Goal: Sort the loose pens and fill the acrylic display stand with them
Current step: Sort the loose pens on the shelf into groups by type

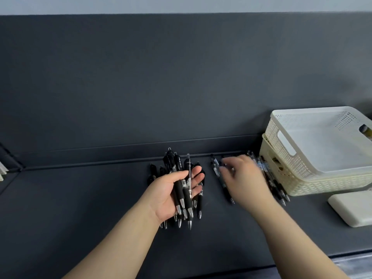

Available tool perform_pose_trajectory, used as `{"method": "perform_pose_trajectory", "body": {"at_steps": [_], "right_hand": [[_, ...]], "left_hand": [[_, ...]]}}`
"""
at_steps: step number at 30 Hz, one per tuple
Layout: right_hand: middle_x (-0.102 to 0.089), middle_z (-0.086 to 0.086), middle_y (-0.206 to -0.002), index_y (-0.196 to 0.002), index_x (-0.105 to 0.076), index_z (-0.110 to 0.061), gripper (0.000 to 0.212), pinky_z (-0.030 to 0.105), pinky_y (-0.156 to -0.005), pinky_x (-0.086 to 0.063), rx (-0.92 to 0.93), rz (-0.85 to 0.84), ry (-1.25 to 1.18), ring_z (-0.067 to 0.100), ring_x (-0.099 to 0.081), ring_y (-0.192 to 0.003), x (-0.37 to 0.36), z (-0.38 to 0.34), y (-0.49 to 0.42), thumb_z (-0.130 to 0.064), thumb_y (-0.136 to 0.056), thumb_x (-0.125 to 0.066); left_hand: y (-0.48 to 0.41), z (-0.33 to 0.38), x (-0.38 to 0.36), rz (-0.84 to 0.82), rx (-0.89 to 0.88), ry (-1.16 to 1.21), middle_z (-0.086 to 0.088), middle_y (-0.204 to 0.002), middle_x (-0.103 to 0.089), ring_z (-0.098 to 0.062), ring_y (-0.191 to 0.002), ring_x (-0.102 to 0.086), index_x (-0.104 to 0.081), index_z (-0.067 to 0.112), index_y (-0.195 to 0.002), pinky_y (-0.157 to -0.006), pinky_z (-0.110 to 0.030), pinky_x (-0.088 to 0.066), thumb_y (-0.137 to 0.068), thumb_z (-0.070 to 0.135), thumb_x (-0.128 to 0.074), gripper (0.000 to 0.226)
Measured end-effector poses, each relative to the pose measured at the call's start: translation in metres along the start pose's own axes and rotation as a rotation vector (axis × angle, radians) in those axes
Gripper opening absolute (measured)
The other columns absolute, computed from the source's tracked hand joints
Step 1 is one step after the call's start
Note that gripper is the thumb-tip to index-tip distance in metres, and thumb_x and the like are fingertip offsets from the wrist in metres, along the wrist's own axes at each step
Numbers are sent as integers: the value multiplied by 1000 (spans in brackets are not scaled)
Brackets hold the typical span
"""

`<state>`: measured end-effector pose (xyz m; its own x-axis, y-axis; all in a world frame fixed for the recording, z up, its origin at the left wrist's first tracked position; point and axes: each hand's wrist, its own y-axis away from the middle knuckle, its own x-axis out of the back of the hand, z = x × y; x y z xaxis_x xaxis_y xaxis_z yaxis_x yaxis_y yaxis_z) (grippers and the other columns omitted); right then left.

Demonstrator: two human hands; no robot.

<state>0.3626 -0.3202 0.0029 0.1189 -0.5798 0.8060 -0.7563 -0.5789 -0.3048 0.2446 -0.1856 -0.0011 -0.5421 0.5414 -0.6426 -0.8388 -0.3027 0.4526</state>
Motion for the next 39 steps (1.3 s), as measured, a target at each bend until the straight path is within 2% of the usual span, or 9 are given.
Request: {"method": "perform_pose_trajectory", "body": {"at_steps": [5,14,19,23,28,32,34,36,39], "right_hand": [[-59,-7,-73,-103,-61,-23,15,18,-60,-42,-65,-277,-481,6,-50,-59,-25,-42,23,-24,-88,-60],[-65,23,-83,-90,-67,-17,24,55,-76,-50,-275,-379,-918,25,-57,-71,-45,-46,23,-36,-75,-63],[-61,15,-68,-88,-65,-12,28,43,-65,-52,-195,-402,-624,20,-56,-61,-45,-46,11,-37,-76,-67],[-52,-4,-64,-87,-60,-13,18,18,-49,-35,-121,-405,-335,9,-47,-55,-49,-47,-4,-30,-85,-63],[-52,10,-118,-125,-48,-3,44,26,-78,-41,-104,-422,-106,26,-58,-99,-53,-50,0,-27,-89,-58],[-38,12,-135,-135,-41,-7,56,27,-99,-33,-150,-408,-59,30,-41,-124,-57,-39,9,-35,-90,-56],[-32,13,-143,-143,-32,-10,63,32,-106,-29,-222,-444,-71,32,-32,-131,-59,-36,11,-40,-91,-53],[-27,14,-147,-145,-26,-11,65,35,-108,-26,-272,-487,-90,34,-26,-135,-62,-35,11,-42,-93,-49],[-28,17,-146,-143,-29,-8,62,34,-110,-26,-285,-504,-116,34,-27,-135,-67,-34,7,-39,-94,-48]], "left_hand": [[3,-1,-2,-1,-13,-32,-17,-100,-70,-30,-88,-69,-70,6,-99,-83,-43,-54,-92,10,-47,24],[13,8,14,6,-111,-44,-7,-121,-66,-28,-103,-63,-62,5,-120,-84,-45,-53,-93,9,-46,31],[13,16,32,220,-148,-211,-17,-107,-69,-25,-88,-68,-62,-5,-106,-69,-39,-58,-94,0,-48,20],[11,23,44,412,-208,-417,-17,-99,-66,-30,-91,-64,-60,0,-97,-81,-45,-54,-90,-2,-54,9],[2,16,55,430,-267,-614,2,-121,-57,-18,-116,-51,-53,10,-125,-101,-32,-40,-92,1,-51,34],[5,9,61,486,-297,-695,0,-84,-59,-11,-78,-54,-57,15,-84,-65,-18,-41,-92,2,-51,16],[2,6,67,541,-260,-735,-6,-104,-63,-16,-90,-59,-59,12,-98,-81,-27,-48,-82,17,-59,17],[-4,3,76,535,-232,-803,-2,-135,-52,-20,-117,-53,-51,21,-125,-102,-40,-41,-66,38,-62,63],[-4,6,66,500,-195,-757,-3,-153,-27,-25,-137,-32,-19,19,-149,-112,-40,-28,-86,24,-60,75]]}}
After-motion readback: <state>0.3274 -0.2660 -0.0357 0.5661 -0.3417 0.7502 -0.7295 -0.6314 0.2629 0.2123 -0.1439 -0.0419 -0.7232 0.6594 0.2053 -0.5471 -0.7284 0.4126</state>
